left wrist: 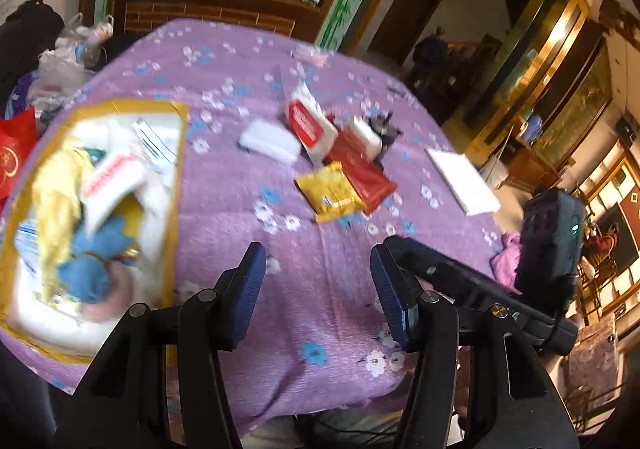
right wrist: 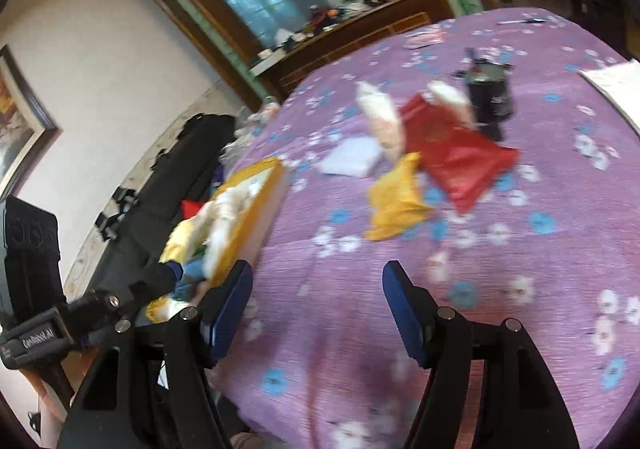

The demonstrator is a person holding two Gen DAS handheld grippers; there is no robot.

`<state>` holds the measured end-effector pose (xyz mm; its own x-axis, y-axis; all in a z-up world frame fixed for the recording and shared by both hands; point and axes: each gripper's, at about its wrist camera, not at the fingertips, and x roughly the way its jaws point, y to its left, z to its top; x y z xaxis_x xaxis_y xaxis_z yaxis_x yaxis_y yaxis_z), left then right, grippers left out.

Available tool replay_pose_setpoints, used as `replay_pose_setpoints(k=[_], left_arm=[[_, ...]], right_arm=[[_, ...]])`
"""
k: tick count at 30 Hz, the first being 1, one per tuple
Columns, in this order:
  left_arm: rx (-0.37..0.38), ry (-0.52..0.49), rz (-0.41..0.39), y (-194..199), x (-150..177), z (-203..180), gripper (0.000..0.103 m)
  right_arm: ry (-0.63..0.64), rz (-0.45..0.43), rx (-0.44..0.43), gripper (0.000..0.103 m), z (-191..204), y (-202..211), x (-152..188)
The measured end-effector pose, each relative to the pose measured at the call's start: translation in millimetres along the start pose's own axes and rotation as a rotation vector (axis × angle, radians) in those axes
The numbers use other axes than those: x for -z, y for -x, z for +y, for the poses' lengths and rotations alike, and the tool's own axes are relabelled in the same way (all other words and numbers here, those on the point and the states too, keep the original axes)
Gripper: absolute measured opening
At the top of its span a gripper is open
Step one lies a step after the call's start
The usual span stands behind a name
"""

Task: Organize soft objects
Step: 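Grasp the yellow cracker pack with the left tool while the right tool grasps the white wipe pack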

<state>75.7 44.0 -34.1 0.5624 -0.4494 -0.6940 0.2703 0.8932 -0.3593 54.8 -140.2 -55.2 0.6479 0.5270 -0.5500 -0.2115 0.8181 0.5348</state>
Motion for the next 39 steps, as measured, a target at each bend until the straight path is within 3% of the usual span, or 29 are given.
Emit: replay_pose_setpoints(k=[7,13,16,22,26,29,33,39], left_arm=[[0.051,0.088,0.128,-48,-5,-7,0.055],[0.04,0.12,0.212,-107,-29,-6,0.055],[0.07,0.137,0.245,-135,-42,-3,0.054],[0.043,0.153,0.266,-169,-61,-7,0.054],[-0.018,0.118,0.283,-188,-66,-15,0.055],[-0.014,0.132,0.282,-191,-64,-12,0.054],[-0.024,0.116,0.275,-177,-59,-4,0.044],[0.012,0.114,0.249,-136,-33,15,0.044]], right_arm=[[-0.018,-0.045,0.071,0.068,-35,7,-3],[-0.088,-0.028,0.126,0.068,-70,0,-4],[-0.085,-0.045,0.162,0.068,-78,1,-6],[-0.091,-0.071,0.199,0.068,-90,1,-10],[-0.106,-0.075,0.195,0.068,-93,2,-8],[-0.102,-0.061,0.18,0.068,-92,1,-7],[-0.093,-0.053,0.164,0.068,-90,0,-8],[-0.047,0.001,0.043,0.068,-71,-17,-35]])
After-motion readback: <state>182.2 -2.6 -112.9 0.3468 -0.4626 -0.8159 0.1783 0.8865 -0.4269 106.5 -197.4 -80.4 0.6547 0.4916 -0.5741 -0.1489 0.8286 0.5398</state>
